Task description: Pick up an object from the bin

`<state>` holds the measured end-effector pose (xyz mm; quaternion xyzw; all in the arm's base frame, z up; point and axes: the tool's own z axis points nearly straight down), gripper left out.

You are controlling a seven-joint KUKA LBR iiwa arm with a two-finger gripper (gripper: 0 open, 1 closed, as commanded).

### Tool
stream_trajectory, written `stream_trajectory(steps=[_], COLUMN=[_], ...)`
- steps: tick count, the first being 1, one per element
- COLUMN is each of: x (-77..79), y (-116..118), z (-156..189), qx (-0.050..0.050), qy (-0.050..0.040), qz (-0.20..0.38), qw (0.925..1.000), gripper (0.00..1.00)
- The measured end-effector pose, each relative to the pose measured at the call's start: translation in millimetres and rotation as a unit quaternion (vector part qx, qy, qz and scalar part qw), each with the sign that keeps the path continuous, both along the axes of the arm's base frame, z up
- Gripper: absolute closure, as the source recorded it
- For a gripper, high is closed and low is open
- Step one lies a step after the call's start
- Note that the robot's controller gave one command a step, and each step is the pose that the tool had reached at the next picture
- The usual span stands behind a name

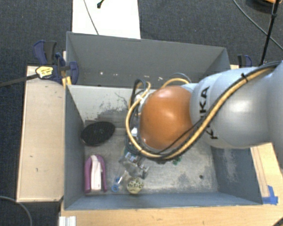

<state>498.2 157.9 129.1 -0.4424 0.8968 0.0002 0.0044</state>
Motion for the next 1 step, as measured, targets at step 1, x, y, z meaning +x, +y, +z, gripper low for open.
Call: stream_trajectory(steps=[1], x=[-1.3], y=[-1.2], z=[-3.3], qx=[-0.001], qy=[0.0034], qz=[-0.004], qw=[1.0000], gripper=[0.00])
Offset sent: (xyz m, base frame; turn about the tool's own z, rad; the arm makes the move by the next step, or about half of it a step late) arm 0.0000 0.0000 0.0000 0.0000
